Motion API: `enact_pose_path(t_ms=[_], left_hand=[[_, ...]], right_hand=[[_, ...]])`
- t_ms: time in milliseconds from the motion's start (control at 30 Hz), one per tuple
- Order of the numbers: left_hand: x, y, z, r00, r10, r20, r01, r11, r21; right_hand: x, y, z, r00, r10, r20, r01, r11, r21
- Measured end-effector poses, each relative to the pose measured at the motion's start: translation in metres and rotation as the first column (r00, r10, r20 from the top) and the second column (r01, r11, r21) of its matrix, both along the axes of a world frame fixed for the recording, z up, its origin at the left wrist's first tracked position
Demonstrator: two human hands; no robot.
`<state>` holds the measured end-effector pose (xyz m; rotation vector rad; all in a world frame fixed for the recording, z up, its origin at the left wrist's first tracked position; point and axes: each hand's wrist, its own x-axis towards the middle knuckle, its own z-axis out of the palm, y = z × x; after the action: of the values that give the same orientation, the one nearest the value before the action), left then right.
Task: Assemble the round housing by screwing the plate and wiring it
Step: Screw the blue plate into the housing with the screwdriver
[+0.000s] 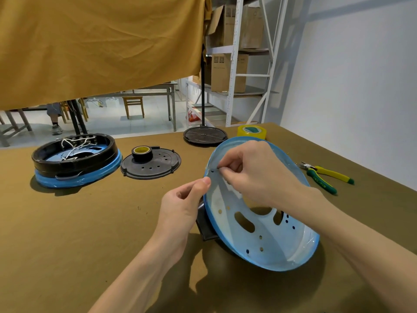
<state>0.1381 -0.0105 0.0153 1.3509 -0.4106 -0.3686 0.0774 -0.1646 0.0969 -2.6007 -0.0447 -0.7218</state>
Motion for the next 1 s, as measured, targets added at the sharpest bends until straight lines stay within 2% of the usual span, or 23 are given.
enact_pose_path(t_ms=[300,433,533,667,733,767,800,867,900,933,967,1000], left_hand=[[0.0,0.005,0.016,0.966,0.168,0.197,-0.15,0.983,-0.102],[0.002,0.006,0.022,0.846,0.275,0.457,-0.262,0.961,-0.093],[0.003,0.008,0.026,0.78,0.292,0.554,-0.276,0.954,-0.115],[0.002,0.013,0.027,0.745,0.258,0.615,-0.252,0.963,-0.098],[0.002,0.013,0.027,0.734,0.244,0.634,-0.241,0.966,-0.093],[0.002,0.012,0.027,0.729,0.239,0.642,-0.236,0.967,-0.092],[0.002,0.01,0.028,0.725,0.235,0.647,-0.231,0.968,-0.093],[0.001,0.008,0.028,0.721,0.23,0.653,-0.229,0.969,-0.089],[0.001,0.007,0.029,0.722,0.227,0.654,-0.228,0.97,-0.085],[0.0,0.007,0.029,0.723,0.225,0.653,-0.226,0.971,-0.084],[-0.001,0.008,0.028,0.727,0.223,0.65,-0.222,0.971,-0.085],[-0.001,0.008,0.028,0.728,0.22,0.649,-0.22,0.972,-0.083]], right_hand=[[-0.006,0.009,0.002,0.982,0.025,0.185,-0.041,0.995,0.087],[-0.01,0.012,0.001,0.978,0.014,0.208,-0.062,0.972,0.225],[-0.012,0.016,-0.002,0.988,0.05,0.149,-0.111,0.889,0.444],[-0.017,0.017,0.0,0.989,0.14,0.057,-0.139,0.697,0.703],[-0.02,0.013,0.006,0.984,0.177,0.016,-0.127,0.635,0.762],[-0.022,0.011,0.007,0.986,0.167,0.025,-0.133,0.675,0.725],[-0.024,0.011,0.008,0.99,0.131,0.052,-0.135,0.77,0.624],[-0.026,0.013,0.008,0.987,0.049,0.156,-0.1,0.934,0.342],[-0.027,0.015,0.007,0.981,0.028,0.191,-0.076,0.966,0.248],[-0.027,0.016,0.006,0.982,0.022,0.189,-0.065,0.972,0.227],[-0.026,0.014,0.007,0.989,0.028,0.145,-0.072,0.95,0.304],[-0.025,0.01,0.01,0.997,0.049,0.066,-0.074,0.881,0.466]])
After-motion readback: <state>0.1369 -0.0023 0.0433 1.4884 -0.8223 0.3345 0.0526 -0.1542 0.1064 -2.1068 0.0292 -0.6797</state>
